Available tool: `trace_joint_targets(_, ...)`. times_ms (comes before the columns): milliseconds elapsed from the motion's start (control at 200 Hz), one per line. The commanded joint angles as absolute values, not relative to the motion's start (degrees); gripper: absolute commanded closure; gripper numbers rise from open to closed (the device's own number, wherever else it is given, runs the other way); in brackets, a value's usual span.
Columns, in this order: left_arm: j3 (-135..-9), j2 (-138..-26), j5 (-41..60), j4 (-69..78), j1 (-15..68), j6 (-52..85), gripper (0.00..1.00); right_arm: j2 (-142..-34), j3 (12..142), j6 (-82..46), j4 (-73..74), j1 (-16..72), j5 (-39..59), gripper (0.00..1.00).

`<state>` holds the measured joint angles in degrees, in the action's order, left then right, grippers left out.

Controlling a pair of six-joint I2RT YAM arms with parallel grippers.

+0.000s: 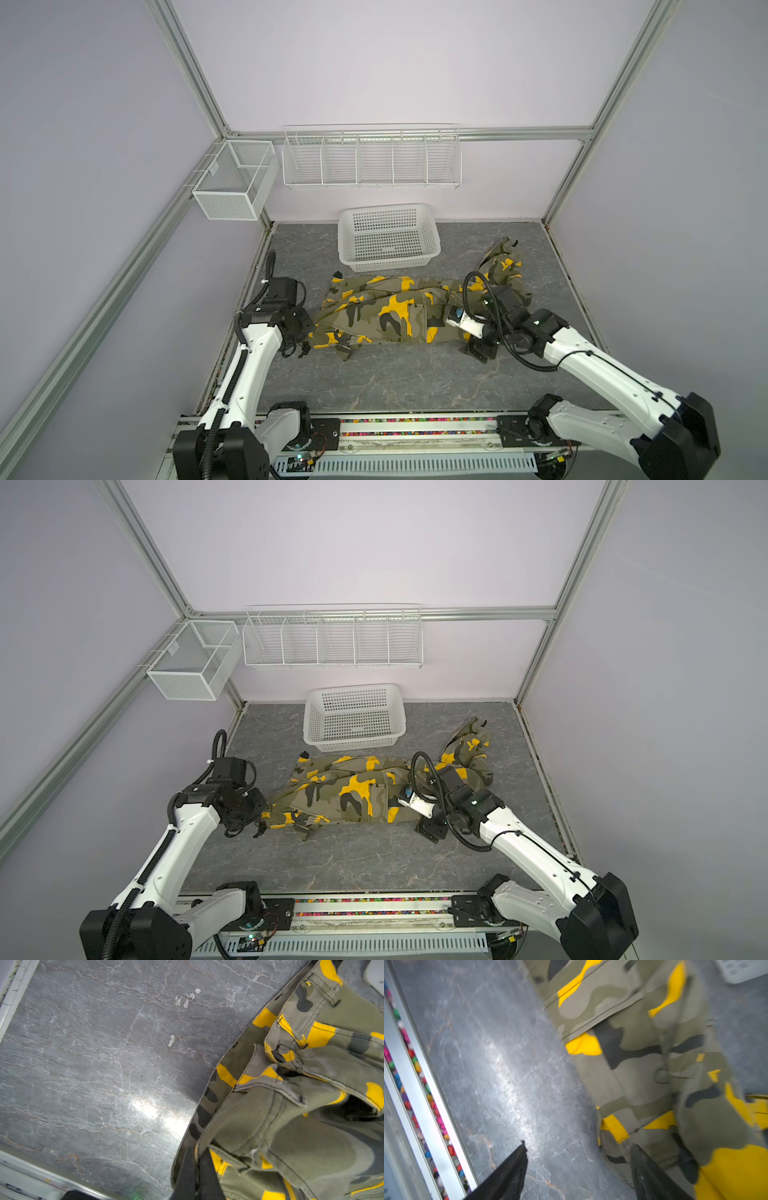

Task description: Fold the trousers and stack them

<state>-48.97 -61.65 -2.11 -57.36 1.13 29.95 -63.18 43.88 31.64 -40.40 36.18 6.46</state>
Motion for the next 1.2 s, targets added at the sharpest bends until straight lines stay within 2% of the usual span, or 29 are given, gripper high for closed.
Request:
trace_joint_targets(0, -48.87, -60.13, -2.64, -58.34, 0.63, 31.53, 1.00, -65.98, 41.18, 37.61, -37.02, 37.60, 2.83, 0.21)
trace_joint_targets(125, -49.29, -59.75, -2.52, -58.45, 0.57, 31.08, 1.00, -71.95, 41.56, 38.38, -32.76, 37.46, -2.93, 0.20)
trace_joint_targets(395, -51.54, -59.42, -1.79, -58.37, 0.00, 30.72, 1.00, -85.58, 46.37, 40.47, -24.92, 37.51, -1.68, 0.22)
trace_joint_targets(555, -51.70, -59.67, -0.78, -57.89, -0.01, 30.81, 1.00, -89.30, 48.88, 40.69, -23.39, 37.42, -0.08, 0.26)
trace_joint_targets(620, -51.61, -59.85, -0.56, -57.54, -0.09, 30.90, 1.00, -91.25, 49.00, 40.87, -23.23, 37.45, 0.38, 0.33)
trace_joint_targets(770, -52.14, -60.86, 1.01, -56.60, -0.09, 30.23, 1.00, -92.98, 49.97, 39.89, -23.90, 37.12, 1.44, 0.70)
trace_joint_targets(880, -53.63, -61.05, 1.96, -56.54, -0.09, 28.22, 1.00, -88.70, 51.88, 38.56, -25.60, 36.60, 2.72, 0.85)
trace_joint_targets(960, -54.86, -61.24, 3.36, -57.10, -0.09, 27.44, 1.00, -84.76, 52.42, 37.78, -28.25, 35.74, 4.43, 0.90)
trace_joint_targets(1194, -59.04, -61.35, 10.90, -63.57, -0.09, 27.20, 1.00, -71.58, 53.66, 37.39, -39.55, 35.40, 6.80, 0.91)
